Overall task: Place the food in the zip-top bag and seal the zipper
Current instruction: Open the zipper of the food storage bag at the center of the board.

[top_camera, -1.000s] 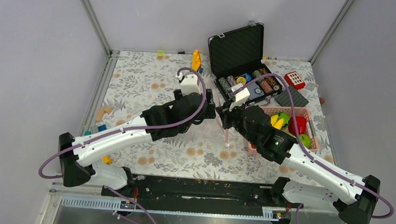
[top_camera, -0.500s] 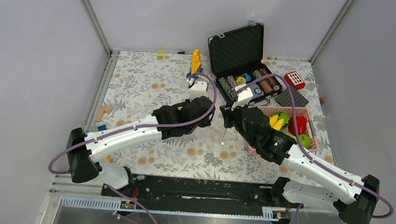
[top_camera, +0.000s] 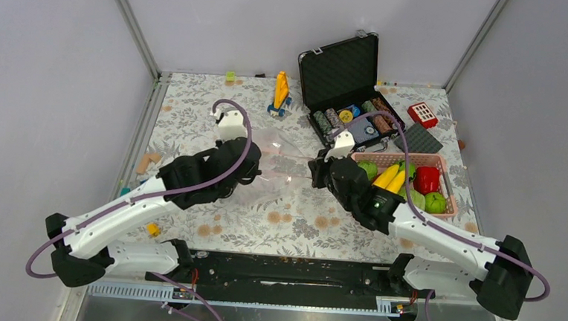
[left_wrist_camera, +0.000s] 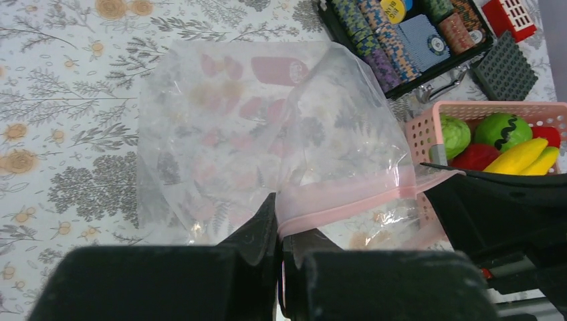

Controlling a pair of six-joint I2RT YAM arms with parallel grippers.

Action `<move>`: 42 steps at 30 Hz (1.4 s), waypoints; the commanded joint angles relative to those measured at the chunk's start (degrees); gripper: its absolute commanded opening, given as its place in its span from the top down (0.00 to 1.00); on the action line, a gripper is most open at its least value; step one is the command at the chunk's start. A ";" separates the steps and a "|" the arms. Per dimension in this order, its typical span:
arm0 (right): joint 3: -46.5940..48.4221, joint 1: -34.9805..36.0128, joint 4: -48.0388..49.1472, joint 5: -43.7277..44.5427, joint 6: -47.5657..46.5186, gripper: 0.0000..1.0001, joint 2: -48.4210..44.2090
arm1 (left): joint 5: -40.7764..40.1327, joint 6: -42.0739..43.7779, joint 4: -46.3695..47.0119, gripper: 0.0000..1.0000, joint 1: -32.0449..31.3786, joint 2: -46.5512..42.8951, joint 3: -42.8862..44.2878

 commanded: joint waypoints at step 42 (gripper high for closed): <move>1.77 -23.90 -48.84 6.66 23.09 0.00 -16.43 | 13.74 13.27 7.17 1.00 9.17 11.36 -4.30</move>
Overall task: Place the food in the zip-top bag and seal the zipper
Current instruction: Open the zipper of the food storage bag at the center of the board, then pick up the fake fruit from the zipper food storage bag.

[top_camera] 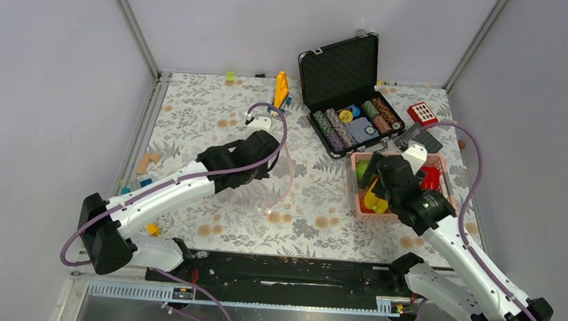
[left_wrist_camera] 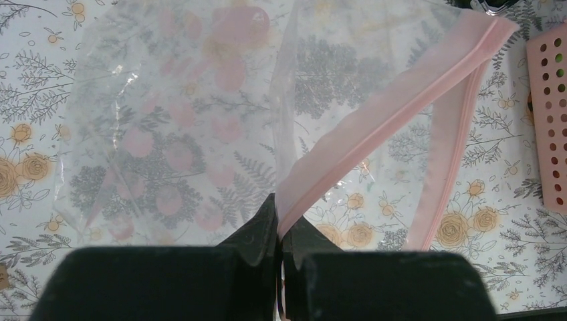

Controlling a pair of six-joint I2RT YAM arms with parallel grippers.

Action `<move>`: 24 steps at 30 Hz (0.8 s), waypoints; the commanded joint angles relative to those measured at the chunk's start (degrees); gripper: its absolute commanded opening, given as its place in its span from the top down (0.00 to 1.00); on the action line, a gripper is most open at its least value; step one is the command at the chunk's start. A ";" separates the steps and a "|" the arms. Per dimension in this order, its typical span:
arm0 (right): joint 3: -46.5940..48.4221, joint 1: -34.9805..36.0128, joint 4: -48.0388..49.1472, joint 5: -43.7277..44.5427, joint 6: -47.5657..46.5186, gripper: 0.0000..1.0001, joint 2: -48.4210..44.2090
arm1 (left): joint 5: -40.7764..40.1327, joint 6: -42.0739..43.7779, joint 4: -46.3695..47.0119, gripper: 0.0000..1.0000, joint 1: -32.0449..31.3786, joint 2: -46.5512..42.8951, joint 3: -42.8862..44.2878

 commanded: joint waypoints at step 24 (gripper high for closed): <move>-5.23 -6.15 3.16 8.86 12.49 0.00 5.65 | 8.08 2.03 6.43 1.00 0.68 -0.60 -1.55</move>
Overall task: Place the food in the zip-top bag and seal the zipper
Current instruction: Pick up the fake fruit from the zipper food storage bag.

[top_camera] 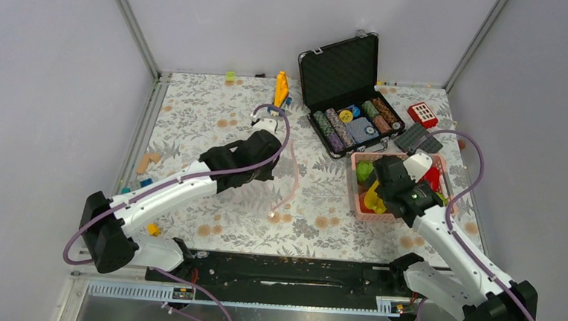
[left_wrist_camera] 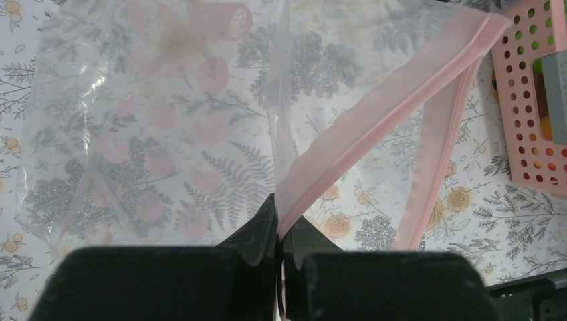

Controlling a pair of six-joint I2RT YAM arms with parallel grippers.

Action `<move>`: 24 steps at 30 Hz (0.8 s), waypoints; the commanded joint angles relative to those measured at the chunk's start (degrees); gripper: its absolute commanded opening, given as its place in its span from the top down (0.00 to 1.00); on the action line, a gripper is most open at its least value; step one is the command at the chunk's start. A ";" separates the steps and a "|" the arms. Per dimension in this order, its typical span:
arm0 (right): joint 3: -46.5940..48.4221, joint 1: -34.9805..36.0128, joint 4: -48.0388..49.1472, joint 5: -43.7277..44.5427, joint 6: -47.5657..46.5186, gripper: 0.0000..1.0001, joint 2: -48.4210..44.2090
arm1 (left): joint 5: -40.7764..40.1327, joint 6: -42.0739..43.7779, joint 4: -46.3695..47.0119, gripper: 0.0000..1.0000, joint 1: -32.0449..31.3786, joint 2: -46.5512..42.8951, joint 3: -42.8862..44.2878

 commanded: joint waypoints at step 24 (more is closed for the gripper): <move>-3.56 -1.01 5.04 5.01 0.71 0.47 -0.49 | 2.83 0.59 4.18 1.00 0.27 -3.60 -1.66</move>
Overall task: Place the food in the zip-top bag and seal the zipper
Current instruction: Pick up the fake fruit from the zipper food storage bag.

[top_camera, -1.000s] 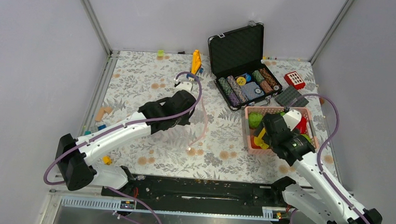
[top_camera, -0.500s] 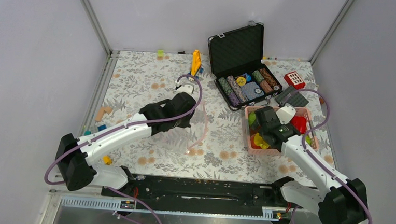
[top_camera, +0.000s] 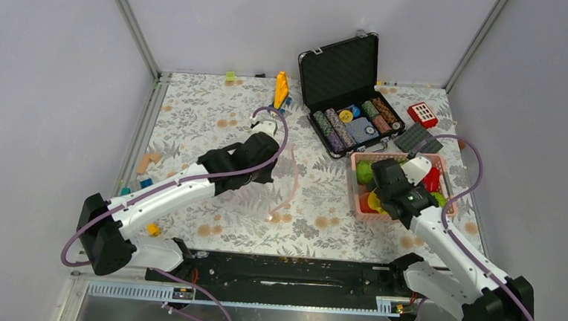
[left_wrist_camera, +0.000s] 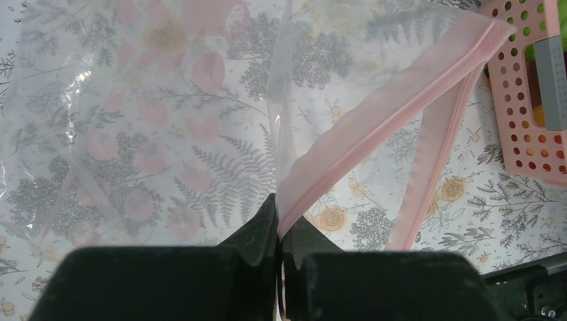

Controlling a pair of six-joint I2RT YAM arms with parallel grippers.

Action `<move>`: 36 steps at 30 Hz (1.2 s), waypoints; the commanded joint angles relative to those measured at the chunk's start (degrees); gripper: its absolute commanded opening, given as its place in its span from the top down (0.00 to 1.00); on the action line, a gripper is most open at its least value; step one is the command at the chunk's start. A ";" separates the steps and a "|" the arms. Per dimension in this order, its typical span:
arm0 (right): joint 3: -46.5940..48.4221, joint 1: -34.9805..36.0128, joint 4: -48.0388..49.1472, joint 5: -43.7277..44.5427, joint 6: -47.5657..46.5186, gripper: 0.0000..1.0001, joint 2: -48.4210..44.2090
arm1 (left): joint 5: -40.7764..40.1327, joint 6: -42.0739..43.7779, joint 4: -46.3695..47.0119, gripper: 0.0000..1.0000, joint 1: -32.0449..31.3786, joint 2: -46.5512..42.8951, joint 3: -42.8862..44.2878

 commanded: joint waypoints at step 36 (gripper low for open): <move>12.39 11.53 21.66 -77.47 -15.43 0.58 8.12 | 7.27 3.07 3.49 1.00 0.15 -1.32 3.84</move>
